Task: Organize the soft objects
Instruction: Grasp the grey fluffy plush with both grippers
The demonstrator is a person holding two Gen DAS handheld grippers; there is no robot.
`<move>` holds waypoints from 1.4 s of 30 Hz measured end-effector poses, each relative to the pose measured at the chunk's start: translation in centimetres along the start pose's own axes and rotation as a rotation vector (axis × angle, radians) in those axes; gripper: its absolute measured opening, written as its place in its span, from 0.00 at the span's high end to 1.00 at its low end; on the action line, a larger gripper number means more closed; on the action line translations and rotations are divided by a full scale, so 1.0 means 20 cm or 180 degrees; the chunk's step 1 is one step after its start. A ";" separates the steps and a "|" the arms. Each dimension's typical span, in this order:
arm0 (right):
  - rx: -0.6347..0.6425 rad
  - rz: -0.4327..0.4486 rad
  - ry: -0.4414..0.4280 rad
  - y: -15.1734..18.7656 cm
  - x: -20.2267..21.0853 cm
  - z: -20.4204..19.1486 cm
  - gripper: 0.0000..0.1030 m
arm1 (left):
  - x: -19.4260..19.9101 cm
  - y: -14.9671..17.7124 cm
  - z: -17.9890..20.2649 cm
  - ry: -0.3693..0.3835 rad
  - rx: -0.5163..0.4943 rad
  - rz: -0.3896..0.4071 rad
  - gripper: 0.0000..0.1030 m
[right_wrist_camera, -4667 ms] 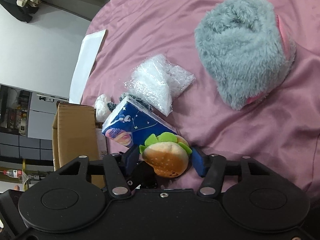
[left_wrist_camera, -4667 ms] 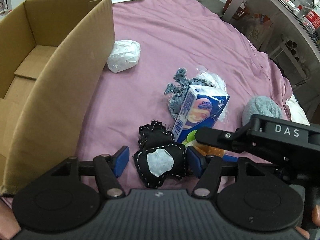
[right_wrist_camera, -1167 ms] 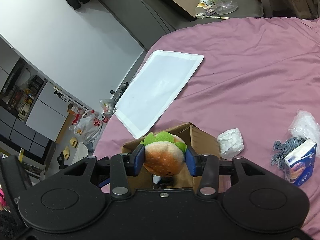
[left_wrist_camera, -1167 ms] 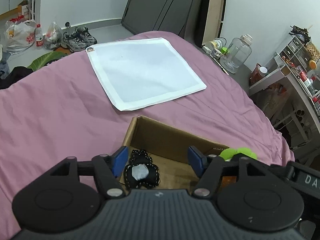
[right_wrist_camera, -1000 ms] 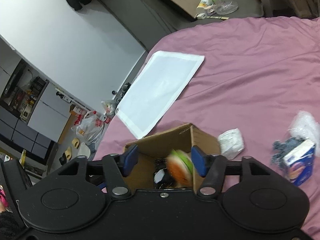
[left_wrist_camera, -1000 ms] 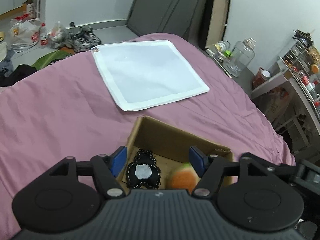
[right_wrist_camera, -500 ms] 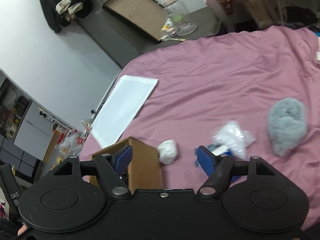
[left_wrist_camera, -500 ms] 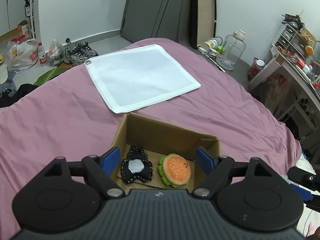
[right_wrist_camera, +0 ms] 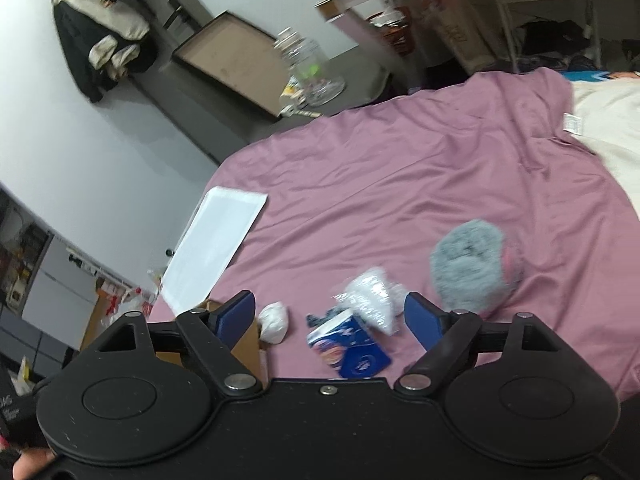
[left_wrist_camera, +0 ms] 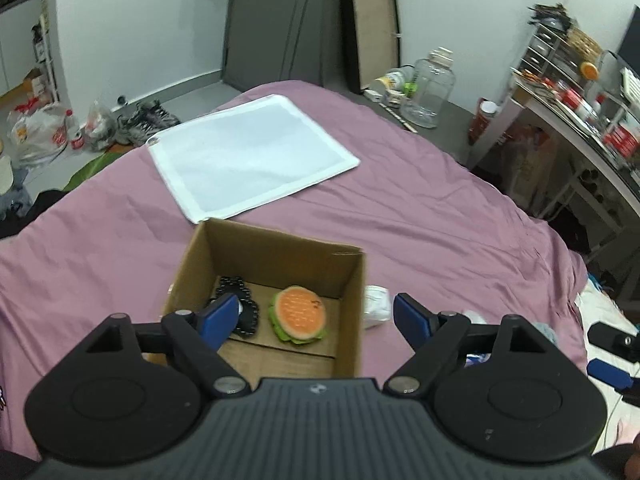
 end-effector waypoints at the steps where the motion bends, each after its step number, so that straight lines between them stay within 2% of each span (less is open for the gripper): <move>1: -0.0026 0.0011 0.0004 -0.01 0.01 0.02 0.18 | 0.01 0.00 0.03 -0.0002 -0.0023 0.0000 0.19; 4: -0.0099 0.0044 0.0022 -0.04 0.01 0.09 0.10 | 0.01 0.02 0.09 -0.0004 -0.0073 -0.0021 0.19; 8: -0.0098 0.0058 -0.0013 -0.06 0.01 0.16 0.05 | -0.01 0.05 0.18 0.0028 -0.0118 -0.0075 0.19; 13: -0.0164 0.0114 -0.0044 -0.07 -0.01 0.26 0.05 | -0.03 0.07 0.28 0.0001 -0.0068 -0.0072 0.18; 16: -0.0397 0.0219 0.0019 -0.10 -0.03 0.35 0.05 | -0.07 0.08 0.35 0.0025 -0.0090 -0.0122 0.18; 21: -0.0623 0.0197 0.0003 -0.12 -0.10 0.47 0.07 | -0.11 0.08 0.50 0.0067 -0.0195 -0.0148 0.18; 24: -0.0859 0.0168 0.0024 -0.13 -0.15 0.56 0.14 | -0.15 0.10 0.59 0.0133 -0.0240 -0.0195 0.18; 33: -0.1181 -0.0127 -0.0036 -0.11 -0.30 0.68 0.33 | -0.31 0.13 0.80 0.0217 -0.0307 -0.0282 0.20; 35: -0.1355 -0.0150 -0.0013 -0.11 -0.31 0.74 0.44 | -0.36 0.16 0.85 0.0266 -0.0330 -0.0361 0.22; 38: -0.1475 -0.0152 0.0026 -0.10 -0.32 0.80 0.48 | -0.43 0.20 0.93 0.0309 -0.0365 -0.0433 0.22; 42: -0.1581 -0.0286 -0.0033 -0.08 -0.37 0.83 0.51 | -0.53 0.26 1.02 0.0388 -0.0420 -0.0521 0.34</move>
Point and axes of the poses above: each gripper's, at about its wrist camera, not at the fingertips, and x roughly against the way its jaws point, z to its right, y to its underside, the point moved 9 cm from there along -x, roughly the way its jaws point, and after that the axes turned 4 degrees about y, right-handed, at the moved point
